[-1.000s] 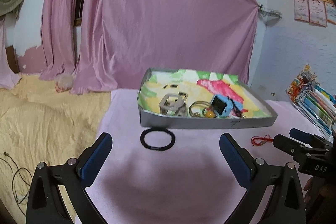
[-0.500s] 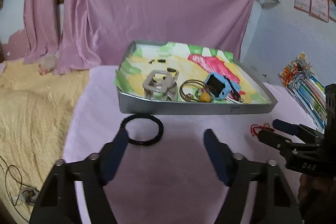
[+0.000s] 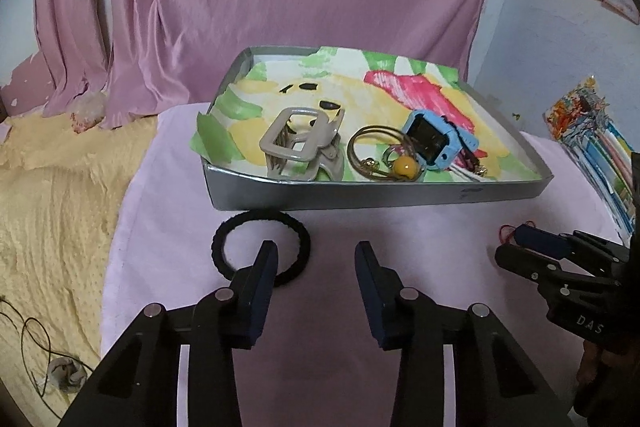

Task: Organize jewelry
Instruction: 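Move both tools back toward the black hair tie and red cord bracelet, then grasp the black hair tie with the left tool while the right tool grasps the red cord bracelet, then carry the hair tie and red cord bracelet over the tray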

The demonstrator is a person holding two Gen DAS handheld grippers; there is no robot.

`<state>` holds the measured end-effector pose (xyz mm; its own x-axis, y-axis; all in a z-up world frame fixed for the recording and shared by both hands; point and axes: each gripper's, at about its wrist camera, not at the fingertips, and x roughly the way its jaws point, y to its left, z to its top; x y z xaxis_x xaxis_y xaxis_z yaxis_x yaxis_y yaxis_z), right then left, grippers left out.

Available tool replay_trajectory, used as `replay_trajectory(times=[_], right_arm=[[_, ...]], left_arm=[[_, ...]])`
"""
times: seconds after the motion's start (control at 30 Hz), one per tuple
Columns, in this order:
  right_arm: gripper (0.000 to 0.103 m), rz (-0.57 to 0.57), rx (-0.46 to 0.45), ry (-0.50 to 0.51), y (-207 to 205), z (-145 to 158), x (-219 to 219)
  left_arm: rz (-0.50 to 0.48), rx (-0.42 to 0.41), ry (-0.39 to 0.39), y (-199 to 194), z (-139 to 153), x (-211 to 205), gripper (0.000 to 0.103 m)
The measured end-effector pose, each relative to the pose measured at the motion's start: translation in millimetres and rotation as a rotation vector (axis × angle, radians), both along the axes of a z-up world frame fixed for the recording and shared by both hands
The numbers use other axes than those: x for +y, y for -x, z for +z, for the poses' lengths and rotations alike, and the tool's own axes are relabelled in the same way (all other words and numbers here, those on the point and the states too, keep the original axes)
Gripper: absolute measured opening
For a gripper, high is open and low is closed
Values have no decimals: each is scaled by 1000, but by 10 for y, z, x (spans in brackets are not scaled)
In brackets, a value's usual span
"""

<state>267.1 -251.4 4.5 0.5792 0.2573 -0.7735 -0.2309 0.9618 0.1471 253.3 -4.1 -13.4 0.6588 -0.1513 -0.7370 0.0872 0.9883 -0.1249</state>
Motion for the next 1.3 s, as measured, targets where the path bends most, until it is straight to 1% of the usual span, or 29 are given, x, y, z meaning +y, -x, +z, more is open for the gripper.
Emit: replay_trajectory(times=[0.07, 0.13, 0.2, 0.23, 0.37, 0.43, 0.5, 0.63, 0.73, 0.9, 1.0, 1.17, 1.3], right_arm=[[36, -3, 3, 3, -6, -13, -7], [30, -9, 5, 12, -7, -28, -6], [26, -12, 9, 16, -5, -39, -10], [25, -12, 11, 17, -3, -40, -8], [15, -9, 10, 25, -6, -41, 6], [13, -4, 10, 27, -3, -44, 5], [6, 1, 11, 30, -3, -44, 16], [4, 15, 13, 22, 0, -44, 26], [3, 30, 18, -4, -13, -50, 9], [2, 32, 23, -58, -20, -57, -45], [2, 41, 9, -63, 5, -46, -39], [2, 48, -20, -76, 54, -1, -44], [2, 56, -47, -94, 92, 41, -57]], left_arm=[[3, 15, 3, -28, -20, -3, 36], [9, 31, -5, -55, -47, -15, 30], [15, 37, -15, -69, -57, -24, 27], [16, 40, -16, -78, -60, -29, 25], [22, 43, -38, -100, -62, -61, 13], [21, 45, -40, -106, -64, -71, 9], [19, 46, -41, -106, -61, -79, 6], [9, 44, -14, -94, -57, -88, 6], [-31, 36, 26, -56, -55, -150, 5], [-72, 30, 43, -7, -43, -257, 5], [-90, 23, 56, 33, -34, -299, 5], [-115, -13, 94, 97, 29, -339, 5], [-141, -62, 141, 175, 92, -384, 5]])
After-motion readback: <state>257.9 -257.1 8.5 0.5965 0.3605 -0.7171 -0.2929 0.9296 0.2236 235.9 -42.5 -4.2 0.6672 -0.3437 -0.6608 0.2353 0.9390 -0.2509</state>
